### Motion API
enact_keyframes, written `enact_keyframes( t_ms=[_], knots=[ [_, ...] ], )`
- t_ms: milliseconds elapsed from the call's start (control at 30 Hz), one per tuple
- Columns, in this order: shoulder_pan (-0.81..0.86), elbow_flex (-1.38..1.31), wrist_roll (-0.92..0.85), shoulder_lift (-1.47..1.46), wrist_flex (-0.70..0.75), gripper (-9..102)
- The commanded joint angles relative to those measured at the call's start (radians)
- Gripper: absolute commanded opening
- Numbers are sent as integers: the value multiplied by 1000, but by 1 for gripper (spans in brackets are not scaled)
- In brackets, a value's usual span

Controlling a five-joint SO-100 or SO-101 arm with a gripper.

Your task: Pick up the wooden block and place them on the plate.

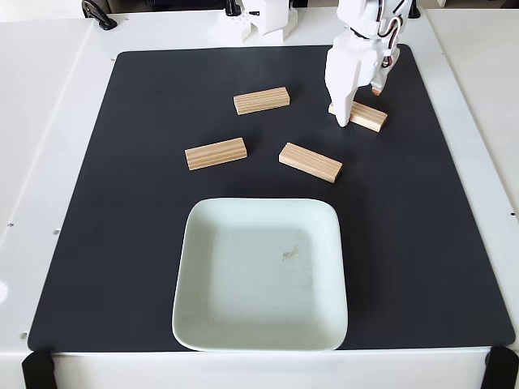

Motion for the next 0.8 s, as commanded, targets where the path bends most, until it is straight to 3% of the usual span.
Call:
enact_keyframes(
  t_ms=[0,233,533,767],
  knots=[
    [-12,3,-3,6,5,23],
    [-14,32,8,6,2,-1],
    [-12,58,17,51,3,0],
    [-15,55,268,328,2,0]
  ],
)
